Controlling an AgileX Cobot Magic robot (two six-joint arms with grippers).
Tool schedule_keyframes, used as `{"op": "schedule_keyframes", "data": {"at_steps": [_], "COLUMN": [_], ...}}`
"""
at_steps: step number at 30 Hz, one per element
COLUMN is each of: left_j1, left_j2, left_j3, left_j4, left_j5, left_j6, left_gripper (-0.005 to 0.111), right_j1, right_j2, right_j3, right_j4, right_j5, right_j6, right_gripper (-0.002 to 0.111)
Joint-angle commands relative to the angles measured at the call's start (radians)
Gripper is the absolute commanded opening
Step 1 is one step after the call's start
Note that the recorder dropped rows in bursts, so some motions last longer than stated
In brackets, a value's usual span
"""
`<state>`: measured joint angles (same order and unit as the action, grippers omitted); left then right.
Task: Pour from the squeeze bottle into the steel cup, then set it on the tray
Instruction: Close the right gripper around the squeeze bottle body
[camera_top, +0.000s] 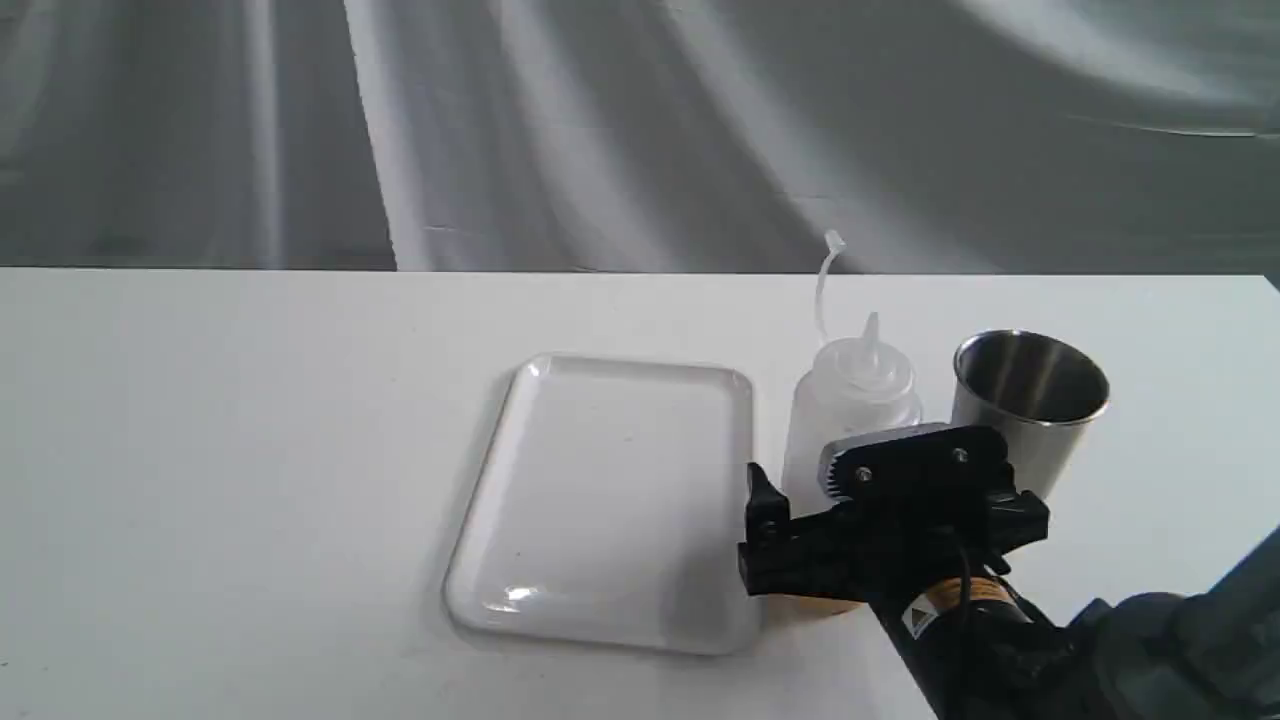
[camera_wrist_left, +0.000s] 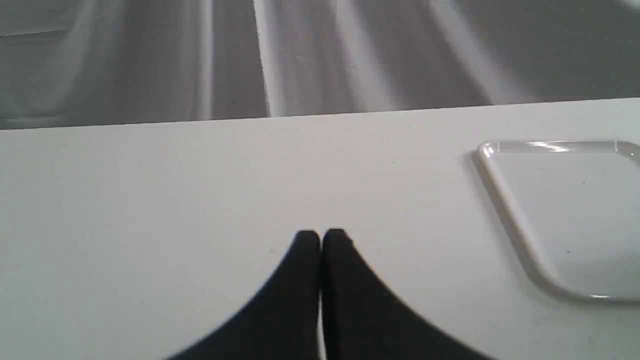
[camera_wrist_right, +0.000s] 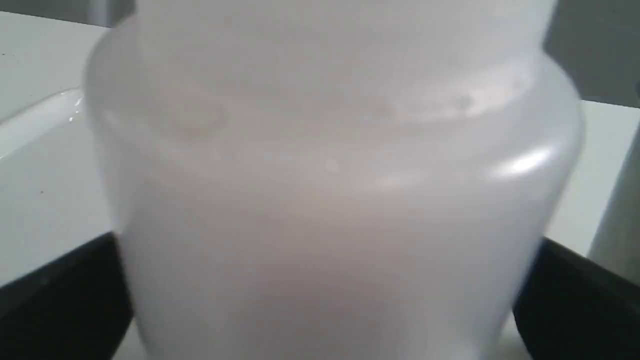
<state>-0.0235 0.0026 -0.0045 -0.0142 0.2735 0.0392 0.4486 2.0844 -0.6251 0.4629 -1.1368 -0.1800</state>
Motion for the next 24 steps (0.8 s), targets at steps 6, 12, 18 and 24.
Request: {"op": "schedule_keyframes", "data": {"at_steps": [6,12,18,24], "left_j1": [0.002,0.002,0.002,0.002], "left_j2": [-0.003,-0.003,-0.003,-0.003], "left_j3": [0.004,0.004,0.004,0.004], "left_j4": [-0.001,-0.001,-0.001,-0.001], "left_j5": [-0.008,-0.008,-0.008,-0.008], "left_j6": [-0.003,-0.003,-0.005,-0.005], "left_gripper": [0.000,0.000,0.000,0.000], "right_j1": [-0.009,-0.012,-0.033,-0.033], "right_j2": [0.032,0.032,0.036,0.036], "right_j3": [-0.029,-0.029,-0.029,-0.029], "right_j4": [-0.003,0.011,0.000,-0.015], "right_j5": [0.014,0.002,-0.002,-0.002], "right_j6": [0.005,0.054,0.113,0.113], "right_gripper": [0.104,0.104,0.104,0.104]}}
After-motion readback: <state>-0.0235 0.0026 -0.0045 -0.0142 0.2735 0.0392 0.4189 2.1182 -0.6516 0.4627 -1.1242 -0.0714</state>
